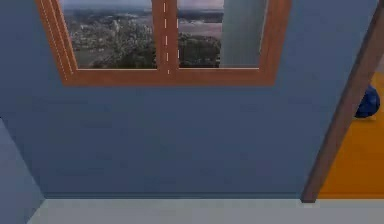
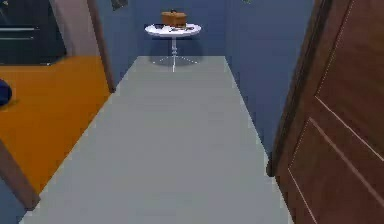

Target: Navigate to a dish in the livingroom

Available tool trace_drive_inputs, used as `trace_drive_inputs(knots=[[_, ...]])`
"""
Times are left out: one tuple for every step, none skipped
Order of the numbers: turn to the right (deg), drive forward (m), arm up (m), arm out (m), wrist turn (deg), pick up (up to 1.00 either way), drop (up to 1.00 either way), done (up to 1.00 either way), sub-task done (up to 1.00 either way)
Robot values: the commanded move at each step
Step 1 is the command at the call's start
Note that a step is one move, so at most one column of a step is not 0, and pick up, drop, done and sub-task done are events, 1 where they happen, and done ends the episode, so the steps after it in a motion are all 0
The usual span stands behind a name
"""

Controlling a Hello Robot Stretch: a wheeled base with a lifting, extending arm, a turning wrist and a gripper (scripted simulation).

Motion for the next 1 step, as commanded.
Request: trace_drive_inputs(knots=[[45.0,0.0,0.0,0.0,0.0,0.0,0.0,0.0,0.0]])
